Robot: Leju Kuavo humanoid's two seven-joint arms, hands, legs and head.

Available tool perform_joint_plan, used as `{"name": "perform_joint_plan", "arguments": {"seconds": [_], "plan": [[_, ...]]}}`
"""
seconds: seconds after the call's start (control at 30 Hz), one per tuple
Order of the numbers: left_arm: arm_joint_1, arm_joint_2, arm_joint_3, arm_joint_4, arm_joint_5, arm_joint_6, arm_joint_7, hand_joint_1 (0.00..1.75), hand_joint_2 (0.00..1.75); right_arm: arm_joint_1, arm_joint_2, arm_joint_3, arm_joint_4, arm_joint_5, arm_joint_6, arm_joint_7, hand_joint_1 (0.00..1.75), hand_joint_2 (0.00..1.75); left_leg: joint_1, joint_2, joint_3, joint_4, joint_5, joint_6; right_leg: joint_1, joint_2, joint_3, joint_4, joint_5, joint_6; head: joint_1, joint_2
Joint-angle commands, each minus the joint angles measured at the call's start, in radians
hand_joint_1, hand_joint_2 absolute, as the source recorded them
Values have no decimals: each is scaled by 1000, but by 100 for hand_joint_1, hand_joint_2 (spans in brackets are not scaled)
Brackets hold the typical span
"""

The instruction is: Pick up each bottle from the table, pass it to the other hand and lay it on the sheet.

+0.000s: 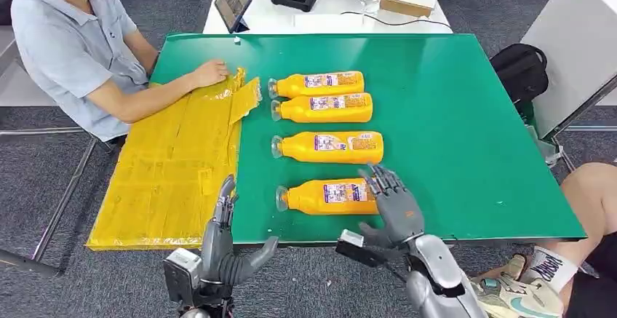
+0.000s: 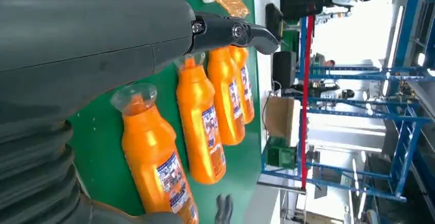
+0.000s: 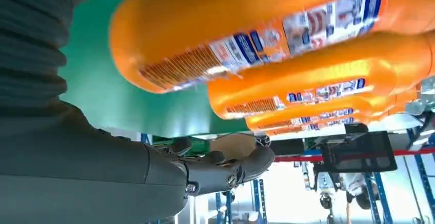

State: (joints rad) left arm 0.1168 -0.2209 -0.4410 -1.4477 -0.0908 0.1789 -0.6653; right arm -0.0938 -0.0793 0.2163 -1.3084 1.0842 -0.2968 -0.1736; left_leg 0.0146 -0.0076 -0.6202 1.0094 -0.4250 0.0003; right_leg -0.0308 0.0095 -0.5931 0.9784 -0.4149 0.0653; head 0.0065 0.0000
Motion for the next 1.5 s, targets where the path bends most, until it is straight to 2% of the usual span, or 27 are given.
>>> {"name": "perform_joint_plan", "arguments": {"seconds": [0.03, 0.13, 0.27, 0.73, 0.97, 1.0, 1.03, 1.07, 1.2, 1.43, 1.5], "plan": [[-41, 23, -21, 67, 5, -6, 7, 0, 175, -135, 14, 64, 226, 9, 30, 22, 0, 175, 1, 2, 3, -1, -1, 0, 1, 1, 3, -2, 0, -2, 0, 0], [-46, 22, -24, 76, 5, -14, 12, 0, 175, -178, 23, 74, 288, 12, 33, 38, 0, 175, 1, 4, 7, -1, -2, 1, 2, 3, 6, -2, 0, -4, 0, 0], [-50, 21, -29, 82, 3, -18, 13, 0, 175, -251, 28, 102, 377, 6, 63, 58, 0, 175, 1, 4, 4, -1, -1, 0, 1, 3, 3, -2, 1, -3, 0, 0], [-40, 25, -15, 70, 6, -27, 23, 0, 175, -301, 7, 156, 440, 17, 127, 100, 0, 175, 1, 2, 5, -1, -1, 1, 1, 1, 5, -1, 0, -3, 0, 0], [-39, 20, 2, 69, -5, -32, 36, 0, 175, -392, -12, 221, 561, 28, 228, 143, 0, 175, 0, 3, 4, 0, -1, 1, 1, 2, 4, -1, 0, -3, 0, 0], [-39, 19, 4, 70, -6, -32, 36, 0, 175, -400, -14, 228, 574, 25, 238, 143, 10, 175, 1, 3, 5, -1, -1, 1, 1, 1, 5, -1, 0, -3, 0, 0], [-40, 18, 5, 71, -6, -32, 36, 0, 175, -408, -15, 231, 587, 18, 251, 141, 168, 175, 1, 3, 6, -1, -1, 1, 2, 2, 6, -2, 0, -4, 0, 0], [-41, 17, 6, 73, -5, -34, 39, 0, 175, -418, -19, 241, 605, 6, 276, 133, 175, 175, 1, 2, 5, -1, 0, 1, 2, 1, 4, -2, 1, -3, 0, 0], [-45, 16, 9, 78, -8, -31, 42, 0, 175, -431, -23, 266, 649, -37, 309, 99, 175, 175, 0, 1, 5, -1, 0, 1, 1, -1, 5, -1, 0, -2, 0, 0], [-46, 21, 6, 78, -16, -22, 50, 0, 175, -409, -29, 287, 663, -84, 309, 86, 175, 175, 2, -1, 12, -2, 0, 1, 2, -3, 13, -4, 0, -4, 0, 0], [-45, 22, 8, 73, -16, -19, 50, 0, 175, -395, -30, 294, 650, -78, 271, 83, 175, 175, 2, -3, 13, -2, 0, 1, 3, -4, 14, -4, 0, -4, 0, 0]]}}
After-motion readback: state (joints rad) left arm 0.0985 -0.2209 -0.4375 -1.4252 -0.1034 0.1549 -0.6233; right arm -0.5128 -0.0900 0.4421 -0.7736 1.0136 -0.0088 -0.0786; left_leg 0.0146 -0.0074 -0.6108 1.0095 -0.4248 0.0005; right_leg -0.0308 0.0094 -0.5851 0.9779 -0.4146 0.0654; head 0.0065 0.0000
